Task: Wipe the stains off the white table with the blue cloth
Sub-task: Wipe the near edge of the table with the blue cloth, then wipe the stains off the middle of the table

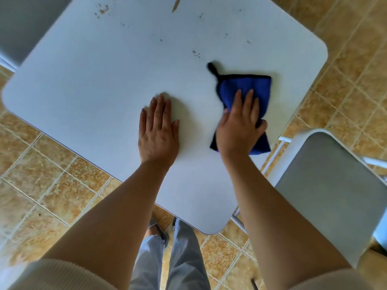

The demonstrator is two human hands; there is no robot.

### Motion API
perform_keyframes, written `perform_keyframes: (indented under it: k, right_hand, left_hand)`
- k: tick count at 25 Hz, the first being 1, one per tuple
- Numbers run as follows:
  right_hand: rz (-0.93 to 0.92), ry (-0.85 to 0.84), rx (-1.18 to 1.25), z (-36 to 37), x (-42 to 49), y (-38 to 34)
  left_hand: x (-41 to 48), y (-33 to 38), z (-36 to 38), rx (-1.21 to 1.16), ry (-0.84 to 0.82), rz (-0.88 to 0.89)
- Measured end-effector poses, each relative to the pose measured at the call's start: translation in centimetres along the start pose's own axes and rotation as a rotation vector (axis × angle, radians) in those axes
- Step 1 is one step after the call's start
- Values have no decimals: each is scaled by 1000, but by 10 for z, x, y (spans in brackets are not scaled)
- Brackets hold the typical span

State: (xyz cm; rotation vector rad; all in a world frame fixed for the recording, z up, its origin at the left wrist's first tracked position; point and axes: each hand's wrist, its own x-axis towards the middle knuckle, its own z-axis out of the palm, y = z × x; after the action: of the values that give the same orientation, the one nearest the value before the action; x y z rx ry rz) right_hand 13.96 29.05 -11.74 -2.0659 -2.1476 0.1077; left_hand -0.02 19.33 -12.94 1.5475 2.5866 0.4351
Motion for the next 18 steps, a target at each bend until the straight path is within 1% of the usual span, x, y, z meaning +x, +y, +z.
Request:
perform_keyframes:
  k: [3, 5, 7, 8, 10, 13, 16, 18]
  right_hand:
    - [-213, -6, 23, 2, -39, -23]
    - [-296, -46, 35, -7, -68, -9]
    - [-315, -41, 16, -13, -76, 23]
    - [-284, -38, -4, -15, -71, 40]
    - [-148, -20, -55, -17, -44, 66]
    - [61, -27, -60, -14, 24, 79]
    - [143, -66, -20, -7, 83, 55]
    - [116, -46, 1, 1, 93, 25]
  left_hand:
    - [20, 10, -2, -46, 15, -45]
    - [34, 14, -4, -50, 1, -68]
    - [44, 16, -3, -37, -25, -76]
    - [47, 17, -2, -34, -35, -81]
    - [50, 17, 2, -20, -53, -94]
    - [49, 17, 5, 15, -51, -101]
    - [50, 17, 5, 22, -34, -103]
    - [50, 18, 5, 19, -18, -99]
